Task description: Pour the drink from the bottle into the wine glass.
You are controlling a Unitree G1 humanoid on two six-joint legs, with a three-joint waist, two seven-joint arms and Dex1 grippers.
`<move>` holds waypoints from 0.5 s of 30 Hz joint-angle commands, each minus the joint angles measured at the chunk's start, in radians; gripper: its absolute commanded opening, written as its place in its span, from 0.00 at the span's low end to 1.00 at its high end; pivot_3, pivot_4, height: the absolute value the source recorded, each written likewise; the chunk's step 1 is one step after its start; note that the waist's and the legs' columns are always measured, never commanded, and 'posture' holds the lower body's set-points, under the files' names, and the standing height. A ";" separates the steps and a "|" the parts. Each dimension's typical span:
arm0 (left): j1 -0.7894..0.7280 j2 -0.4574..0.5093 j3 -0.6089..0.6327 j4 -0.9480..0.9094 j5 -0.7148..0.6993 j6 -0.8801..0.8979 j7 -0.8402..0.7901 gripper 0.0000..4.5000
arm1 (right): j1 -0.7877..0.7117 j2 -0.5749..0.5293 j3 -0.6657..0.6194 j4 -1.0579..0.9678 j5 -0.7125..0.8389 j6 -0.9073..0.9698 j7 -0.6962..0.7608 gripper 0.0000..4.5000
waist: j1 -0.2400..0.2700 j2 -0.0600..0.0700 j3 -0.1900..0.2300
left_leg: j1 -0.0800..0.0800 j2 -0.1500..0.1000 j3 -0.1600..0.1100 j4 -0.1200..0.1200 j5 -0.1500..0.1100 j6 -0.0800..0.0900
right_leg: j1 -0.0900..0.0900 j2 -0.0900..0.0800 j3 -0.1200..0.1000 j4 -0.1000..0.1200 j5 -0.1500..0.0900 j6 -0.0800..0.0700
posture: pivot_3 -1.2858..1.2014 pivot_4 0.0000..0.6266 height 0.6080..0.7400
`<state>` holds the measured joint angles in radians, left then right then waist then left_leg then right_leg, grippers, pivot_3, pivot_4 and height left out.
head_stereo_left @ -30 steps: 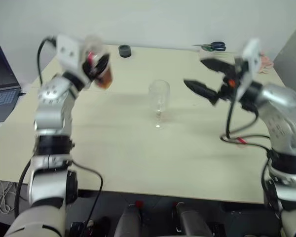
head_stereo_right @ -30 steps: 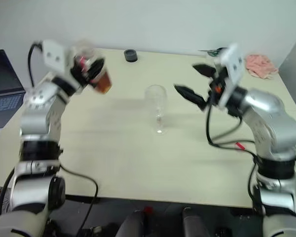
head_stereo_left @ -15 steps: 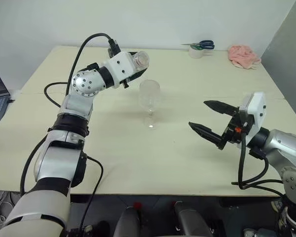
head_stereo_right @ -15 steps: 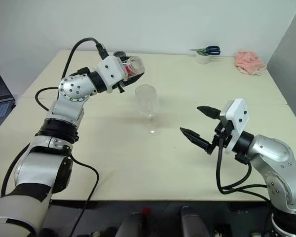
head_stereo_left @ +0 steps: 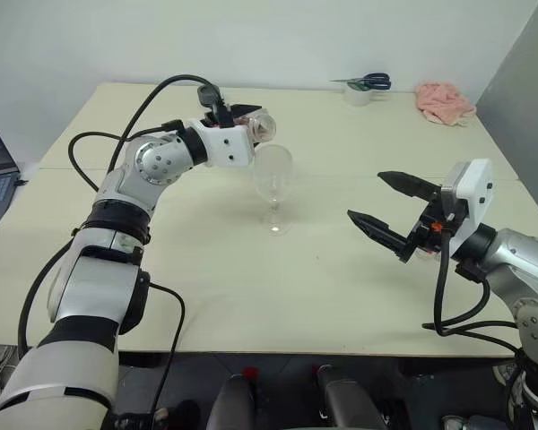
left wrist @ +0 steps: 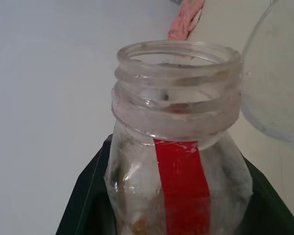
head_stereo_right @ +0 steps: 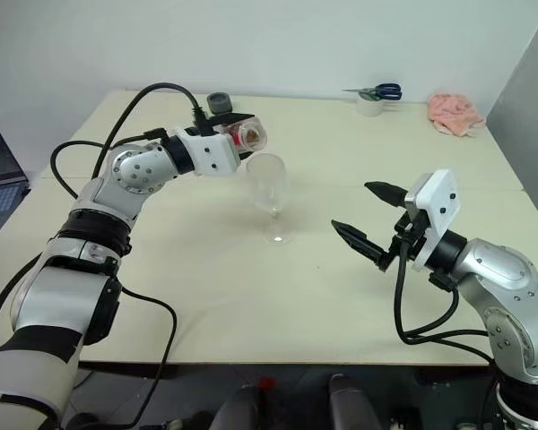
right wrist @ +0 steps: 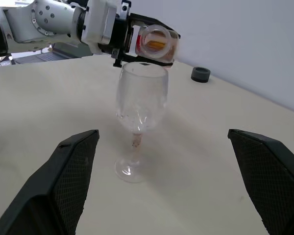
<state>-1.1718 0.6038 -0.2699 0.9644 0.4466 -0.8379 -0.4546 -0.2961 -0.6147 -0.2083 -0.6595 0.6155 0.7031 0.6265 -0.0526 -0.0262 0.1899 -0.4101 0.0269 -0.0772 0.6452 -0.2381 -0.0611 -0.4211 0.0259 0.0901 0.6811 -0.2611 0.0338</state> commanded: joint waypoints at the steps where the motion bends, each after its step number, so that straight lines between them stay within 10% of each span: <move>1: -0.058 0.026 -0.004 -0.001 0.042 -0.045 0.078 0.40 | -0.025 -0.012 -0.006 -0.008 0.005 -0.026 -0.011 1.00 | 0.000 0.000 0.000 | 0.000 0.000 0.000 0.000 0.000 0.000 | 0.000 0.000 0.000 0.000 0.000 0.000 | 0.52 0.24 1.00; 15: -0.115 0.068 -0.078 0.027 0.222 -0.085 0.311 0.40 | -0.043 -0.017 0.011 0.009 0.001 -0.033 -0.020 1.00 | 0.001 0.000 0.000 | 0.000 0.000 0.000 0.000 0.000 0.000 | 0.000 0.000 0.000 0.001 0.001 -0.001 | 0.52 0.24 1.00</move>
<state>-1.2376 0.6528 -0.3525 1.0020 0.6649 -0.9132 -0.1862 -0.3241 -0.6196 -0.1883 -0.6318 0.6124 0.6933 0.6094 -0.0517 -0.0262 0.1899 -0.4100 0.0268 -0.0772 0.6454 -0.2380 -0.0611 -0.4211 0.0255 0.0898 0.6818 -0.2605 0.0328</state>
